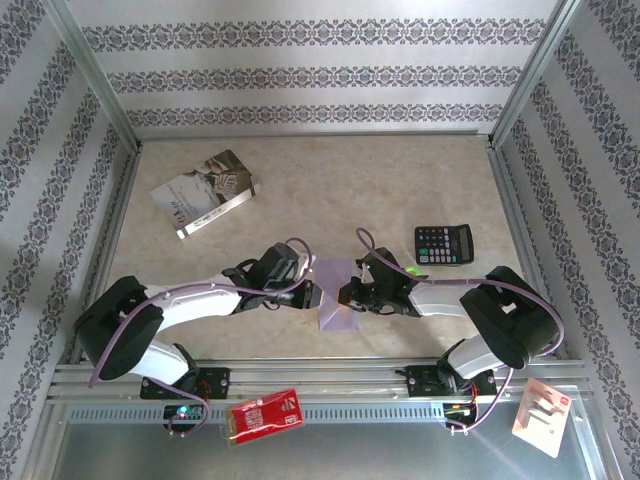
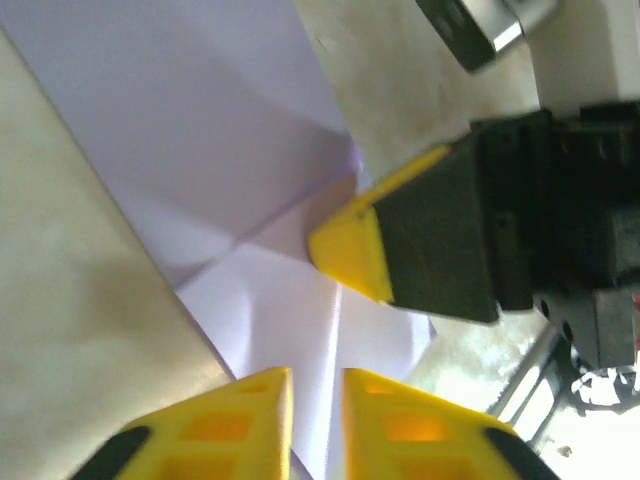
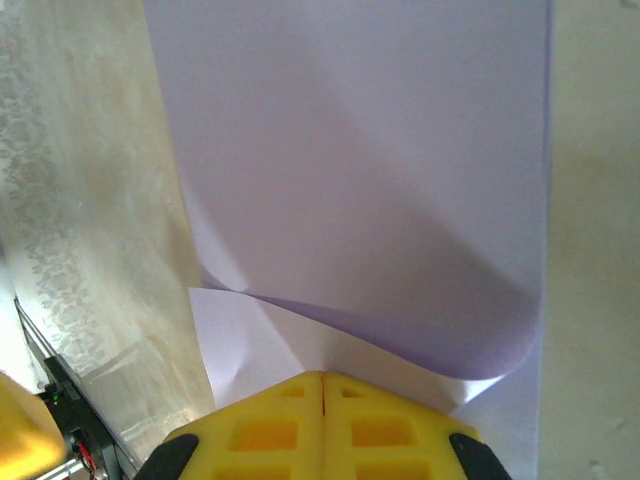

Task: Fold a paper plane with a square sheet of paper (pick it up from the middle)
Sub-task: Fold the triangle a second time at the center of the table.

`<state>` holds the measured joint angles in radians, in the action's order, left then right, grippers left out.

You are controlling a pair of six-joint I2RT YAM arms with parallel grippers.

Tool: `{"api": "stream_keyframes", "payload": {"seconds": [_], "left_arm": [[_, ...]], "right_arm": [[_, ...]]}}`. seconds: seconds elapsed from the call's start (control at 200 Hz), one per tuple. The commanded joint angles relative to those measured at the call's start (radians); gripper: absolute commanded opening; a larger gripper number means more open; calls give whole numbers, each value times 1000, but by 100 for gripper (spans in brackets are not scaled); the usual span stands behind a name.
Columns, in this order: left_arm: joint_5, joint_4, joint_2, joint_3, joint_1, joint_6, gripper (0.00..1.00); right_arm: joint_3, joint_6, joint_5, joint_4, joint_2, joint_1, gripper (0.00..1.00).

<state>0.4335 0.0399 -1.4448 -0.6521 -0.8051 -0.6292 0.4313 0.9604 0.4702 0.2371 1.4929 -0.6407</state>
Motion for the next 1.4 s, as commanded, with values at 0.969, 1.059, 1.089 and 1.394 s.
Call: {"api": "stream_keyframes", "payload": {"seconds": [0.969,1.059,1.089,1.394], "left_arm": [[97,-120,-194,-26,-95,46,2],[115,-145,-172,-13,-95,55,1],[118,-157,-167,-11,-95,61,1],[149,-225,-110,-30,-84,104,0]], "right_arm": [[-21,-87,-49,-189,51,21,0],[-22,-88,-49,-193,51,21,0],[-21,-89,-48,-194,53,21,0],[-22,-98,-52,-205,47,24,0]]}}
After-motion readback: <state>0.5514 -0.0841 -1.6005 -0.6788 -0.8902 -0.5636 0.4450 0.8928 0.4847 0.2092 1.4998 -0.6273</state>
